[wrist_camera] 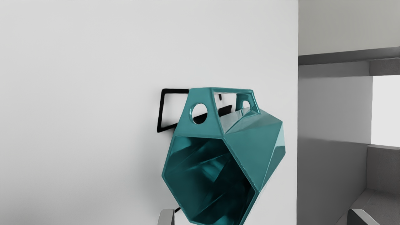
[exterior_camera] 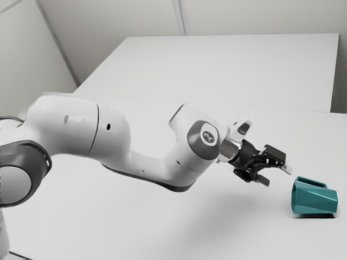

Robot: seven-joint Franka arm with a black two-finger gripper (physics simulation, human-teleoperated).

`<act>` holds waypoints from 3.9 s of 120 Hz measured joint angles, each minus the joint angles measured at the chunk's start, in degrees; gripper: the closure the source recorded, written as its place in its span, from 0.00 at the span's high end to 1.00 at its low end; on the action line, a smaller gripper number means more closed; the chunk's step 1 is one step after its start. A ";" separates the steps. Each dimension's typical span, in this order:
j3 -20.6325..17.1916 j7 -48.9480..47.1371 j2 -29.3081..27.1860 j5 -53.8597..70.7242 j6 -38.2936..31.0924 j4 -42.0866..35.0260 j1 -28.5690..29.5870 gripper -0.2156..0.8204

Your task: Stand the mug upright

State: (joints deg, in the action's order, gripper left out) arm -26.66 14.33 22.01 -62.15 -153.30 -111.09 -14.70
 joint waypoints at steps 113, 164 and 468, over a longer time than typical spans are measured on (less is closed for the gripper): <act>-1.97 7.63 13.19 -6.36 0.38 11.61 -3.97 0.64; -6.88 15.60 13.78 -8.61 4.44 10.17 2.20 0.29; -5.85 -22.60 -15.54 71.91 39.06 -2.93 38.32 0.03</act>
State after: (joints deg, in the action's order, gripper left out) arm -32.52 -8.27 6.47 9.75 -114.24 -114.03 23.62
